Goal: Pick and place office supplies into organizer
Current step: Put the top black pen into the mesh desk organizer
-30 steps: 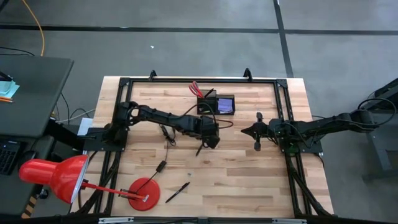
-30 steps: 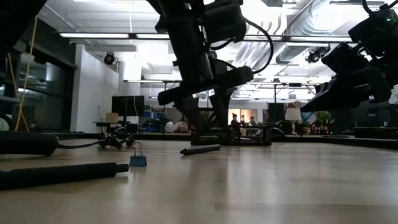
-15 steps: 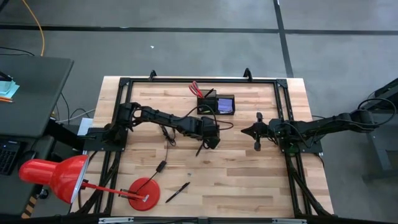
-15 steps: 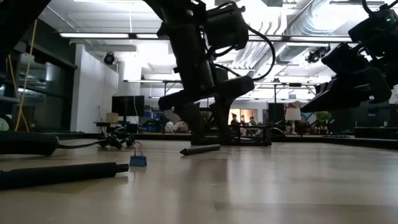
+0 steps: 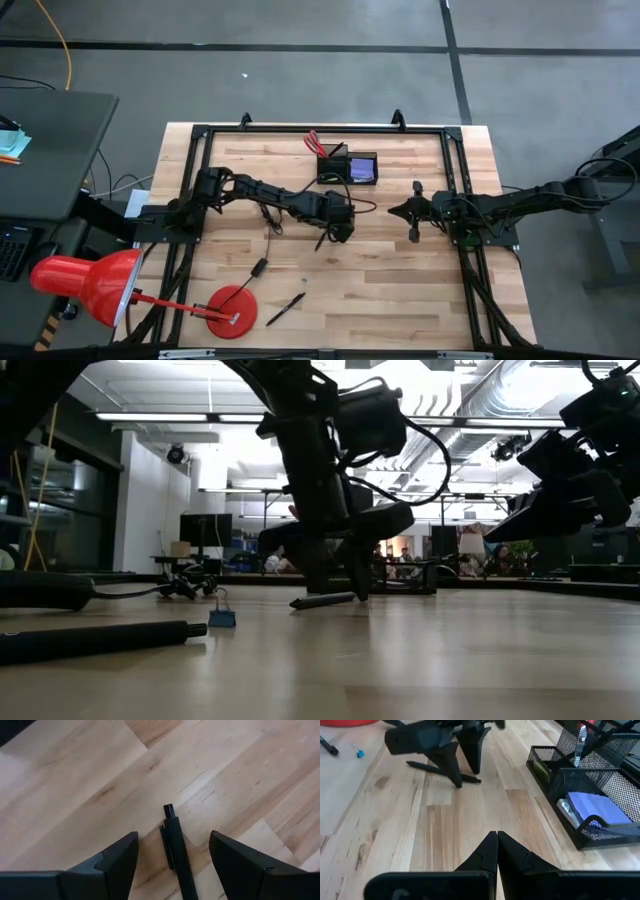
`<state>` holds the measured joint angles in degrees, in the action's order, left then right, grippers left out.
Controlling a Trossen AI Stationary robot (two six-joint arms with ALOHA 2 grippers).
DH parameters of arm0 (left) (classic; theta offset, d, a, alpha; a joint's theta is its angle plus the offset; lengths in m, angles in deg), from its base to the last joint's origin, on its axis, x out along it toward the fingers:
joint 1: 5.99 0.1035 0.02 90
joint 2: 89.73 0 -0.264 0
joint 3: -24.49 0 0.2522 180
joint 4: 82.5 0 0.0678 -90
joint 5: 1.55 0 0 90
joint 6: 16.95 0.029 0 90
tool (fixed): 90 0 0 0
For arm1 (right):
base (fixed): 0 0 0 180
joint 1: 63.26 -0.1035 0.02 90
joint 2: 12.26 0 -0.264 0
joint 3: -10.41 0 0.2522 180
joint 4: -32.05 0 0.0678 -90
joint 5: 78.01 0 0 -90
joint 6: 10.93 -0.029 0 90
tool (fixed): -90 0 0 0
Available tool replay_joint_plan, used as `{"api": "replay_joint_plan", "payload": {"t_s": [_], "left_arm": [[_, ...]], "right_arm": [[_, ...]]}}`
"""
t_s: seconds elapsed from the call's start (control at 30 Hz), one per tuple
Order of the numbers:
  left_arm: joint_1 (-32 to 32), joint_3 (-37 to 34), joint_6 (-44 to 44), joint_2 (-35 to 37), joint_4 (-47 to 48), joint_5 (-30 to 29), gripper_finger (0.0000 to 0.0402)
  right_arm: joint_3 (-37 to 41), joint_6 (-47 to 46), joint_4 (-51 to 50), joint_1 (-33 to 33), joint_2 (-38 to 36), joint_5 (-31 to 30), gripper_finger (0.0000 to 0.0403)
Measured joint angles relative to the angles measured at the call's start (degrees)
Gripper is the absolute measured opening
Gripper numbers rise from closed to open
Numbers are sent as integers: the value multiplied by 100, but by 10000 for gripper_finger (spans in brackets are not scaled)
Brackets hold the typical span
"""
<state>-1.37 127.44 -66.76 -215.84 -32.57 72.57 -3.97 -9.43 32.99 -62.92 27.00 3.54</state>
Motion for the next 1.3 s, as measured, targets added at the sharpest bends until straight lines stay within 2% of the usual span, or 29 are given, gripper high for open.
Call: {"api": "replay_joint_plan", "payload": {"t_s": [0.13,0.4,0.6,0.7,1.0,1.3], "left_arm": [[22,0,12,-10,21,-33,207],[31,-7,73,-25,-28,-3,105],[127,-11,289,-32,-202,596,45],[153,-11,367,-30,-235,648,15],[133,6,480,11,-353,491,7],[133,454,656,-51,107,517,1]], "right_arm": [[-2,0,-34,0,9,0,0],[-4,0,-55,0,9,0,0],[-4,0,-56,0,9,0,0],[-4,0,-55,0,9,1,0],[-4,0,-64,0,9,0,0],[-4,0,-68,0,9,0,0]]}}
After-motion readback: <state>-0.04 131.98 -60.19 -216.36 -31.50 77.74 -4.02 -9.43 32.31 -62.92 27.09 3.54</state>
